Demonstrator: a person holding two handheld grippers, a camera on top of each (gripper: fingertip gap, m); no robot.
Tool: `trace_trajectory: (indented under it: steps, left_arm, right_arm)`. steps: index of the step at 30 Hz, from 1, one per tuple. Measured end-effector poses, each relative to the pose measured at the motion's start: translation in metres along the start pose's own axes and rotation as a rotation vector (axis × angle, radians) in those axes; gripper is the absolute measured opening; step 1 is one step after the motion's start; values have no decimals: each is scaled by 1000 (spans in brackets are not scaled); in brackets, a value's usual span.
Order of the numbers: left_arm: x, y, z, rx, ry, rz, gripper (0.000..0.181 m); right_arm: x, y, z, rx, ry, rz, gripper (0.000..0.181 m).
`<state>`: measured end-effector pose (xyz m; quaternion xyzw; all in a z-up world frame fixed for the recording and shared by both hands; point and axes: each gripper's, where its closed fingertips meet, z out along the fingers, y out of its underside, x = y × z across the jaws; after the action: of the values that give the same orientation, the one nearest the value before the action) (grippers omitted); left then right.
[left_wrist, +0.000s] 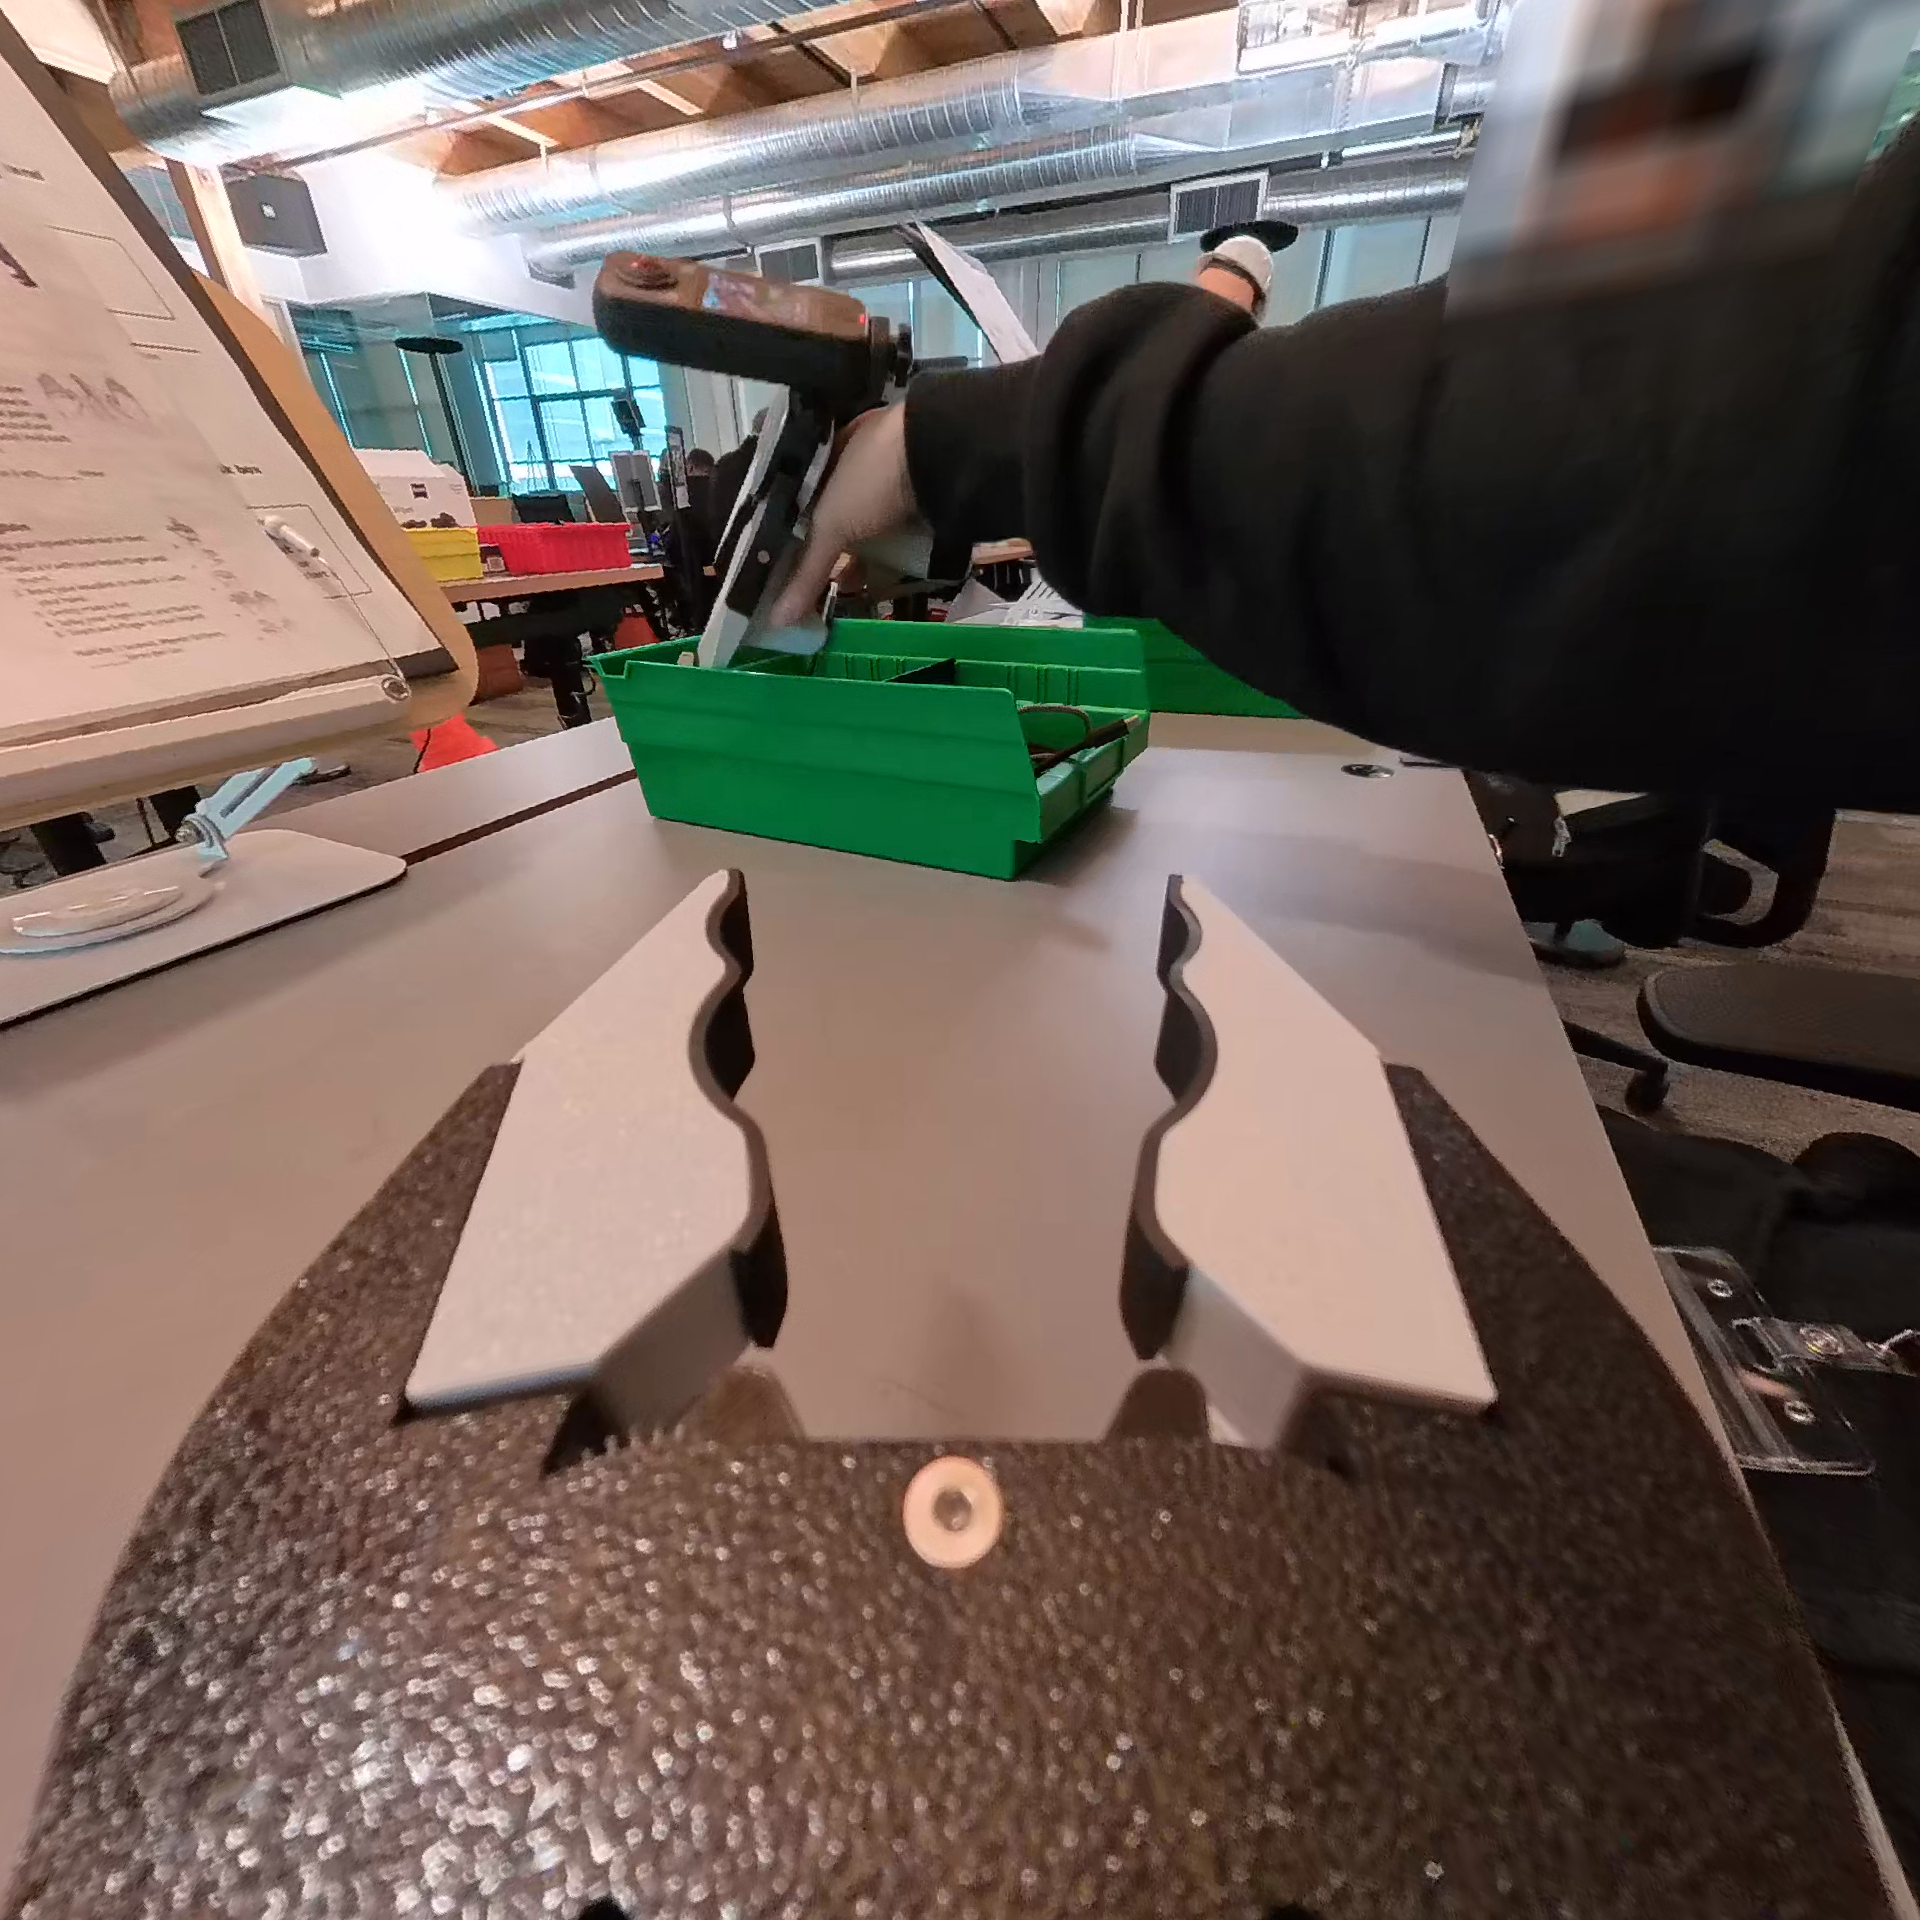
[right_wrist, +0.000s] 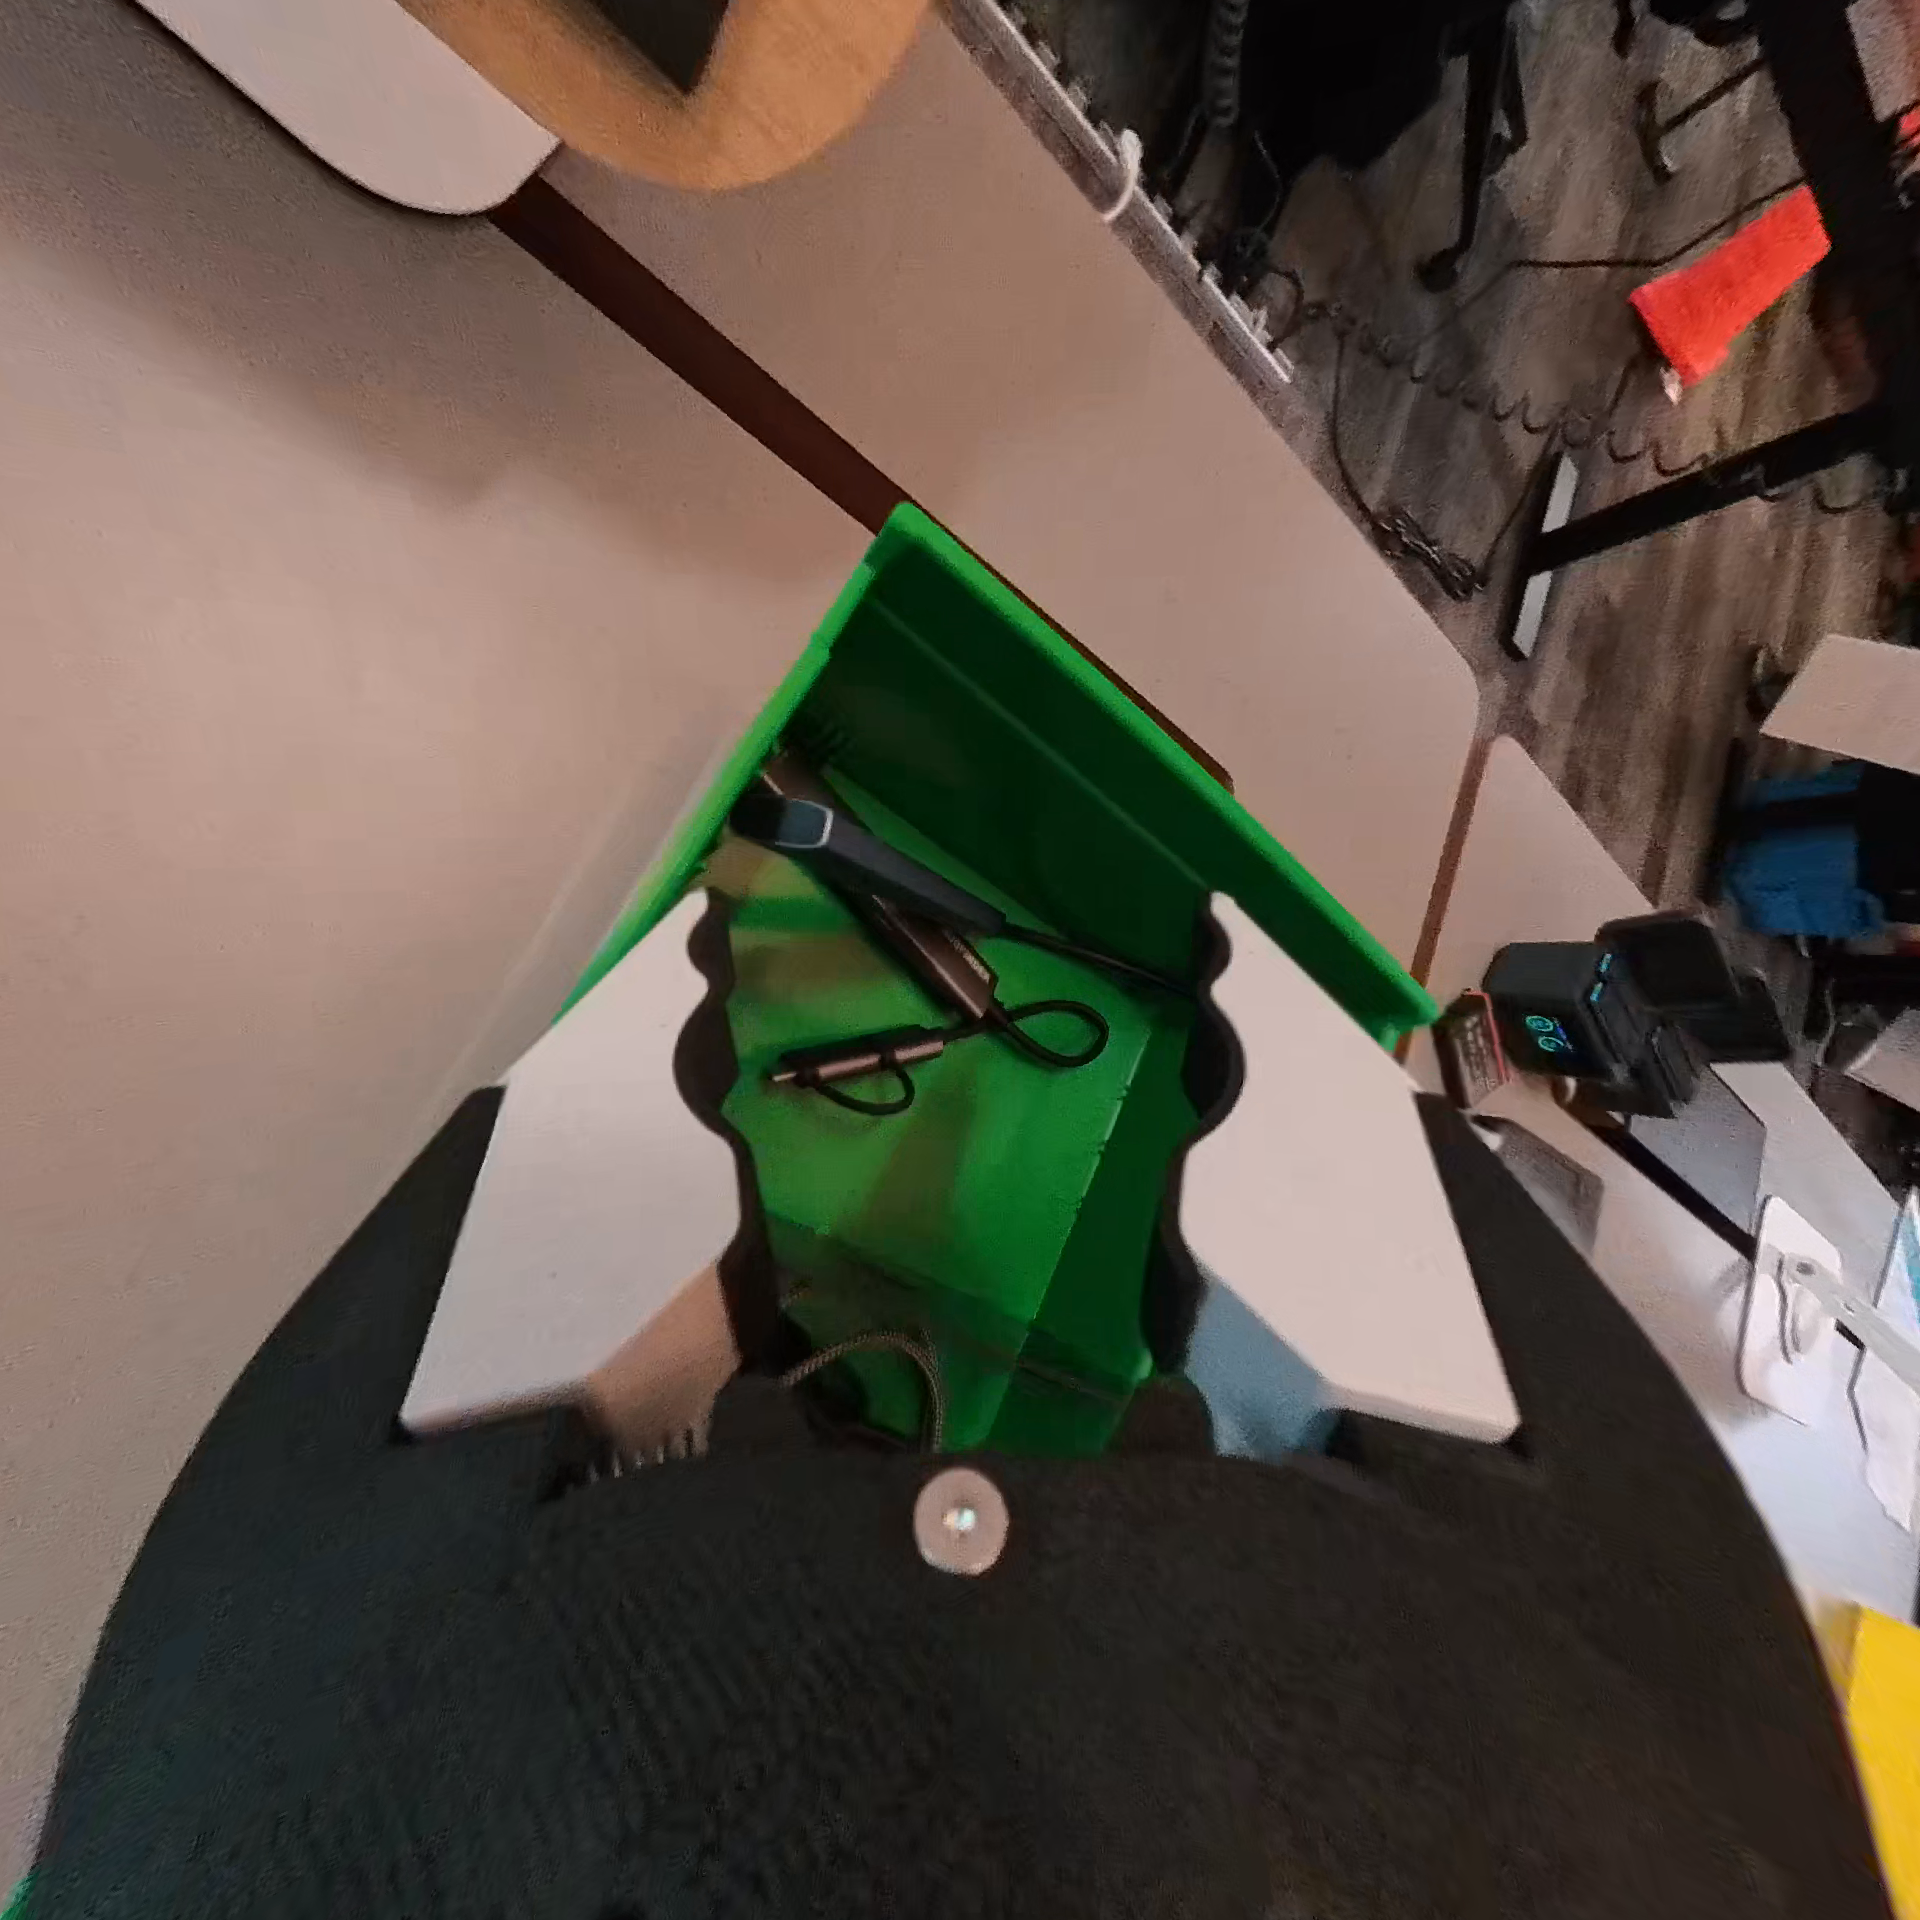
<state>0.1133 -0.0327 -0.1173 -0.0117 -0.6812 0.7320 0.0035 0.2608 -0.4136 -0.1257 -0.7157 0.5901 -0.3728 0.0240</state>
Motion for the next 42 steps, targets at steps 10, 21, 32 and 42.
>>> trace_trajectory:
  steps: [10, 21, 32, 42]
  left_arm:
    - [2, -1, 0, 2, -3, 12, 76]
    - [-9, 48, 33, -344, -298, -16, 76]
    - [-2, 12, 217, -527, -192, -315, 81]
    - [-55, 61, 285, -1092, -369, -681, 20]
  right_arm:
    - [21, 55, -104, 154, 172, 26, 95]
    - [14, 218, -173, 405, 295, 348, 107]
    - [43, 254, -188, 457, 255, 571, 106]
    - [31, 235, -186, 469, 221, 494, 106]
